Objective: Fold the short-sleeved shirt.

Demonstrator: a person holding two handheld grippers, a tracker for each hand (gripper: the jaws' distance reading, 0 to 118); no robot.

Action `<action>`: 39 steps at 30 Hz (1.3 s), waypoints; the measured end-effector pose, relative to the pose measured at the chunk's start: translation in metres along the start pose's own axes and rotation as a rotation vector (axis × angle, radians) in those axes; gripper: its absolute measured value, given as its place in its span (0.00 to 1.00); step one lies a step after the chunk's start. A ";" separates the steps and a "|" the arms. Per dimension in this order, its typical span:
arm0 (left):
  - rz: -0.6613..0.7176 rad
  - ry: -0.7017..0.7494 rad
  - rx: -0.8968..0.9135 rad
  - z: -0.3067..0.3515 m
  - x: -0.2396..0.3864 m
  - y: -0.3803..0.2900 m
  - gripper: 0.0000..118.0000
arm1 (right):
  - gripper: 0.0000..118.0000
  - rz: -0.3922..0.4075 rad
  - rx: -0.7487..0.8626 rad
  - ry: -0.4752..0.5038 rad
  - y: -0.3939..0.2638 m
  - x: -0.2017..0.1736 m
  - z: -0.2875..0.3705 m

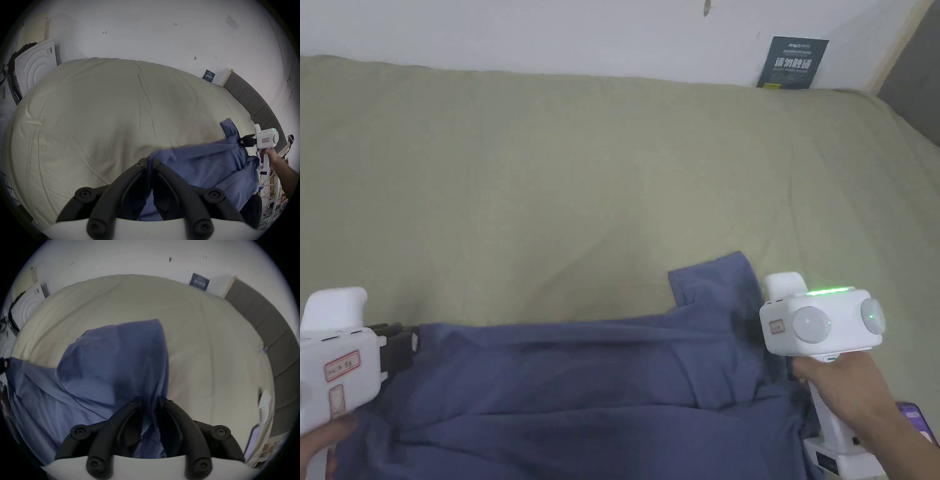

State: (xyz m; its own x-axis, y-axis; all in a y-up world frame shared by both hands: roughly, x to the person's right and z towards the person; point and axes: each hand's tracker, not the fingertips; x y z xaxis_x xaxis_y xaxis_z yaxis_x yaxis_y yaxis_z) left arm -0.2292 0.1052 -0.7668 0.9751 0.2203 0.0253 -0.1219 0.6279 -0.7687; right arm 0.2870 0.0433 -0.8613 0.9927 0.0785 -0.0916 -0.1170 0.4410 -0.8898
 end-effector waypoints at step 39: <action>0.074 -0.153 -0.008 0.183 -0.039 -0.140 0.05 | 0.02 -0.041 0.248 0.267 -0.229 0.018 0.207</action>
State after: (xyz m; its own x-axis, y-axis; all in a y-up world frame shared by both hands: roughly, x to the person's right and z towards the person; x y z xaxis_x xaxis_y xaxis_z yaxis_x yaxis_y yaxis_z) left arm -0.2845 0.1459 -0.5432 0.9238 0.3772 0.0653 -0.1902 0.6002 -0.7769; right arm 0.3258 0.1284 -0.5669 0.9654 -0.1657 -0.2012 -0.0483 0.6449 -0.7628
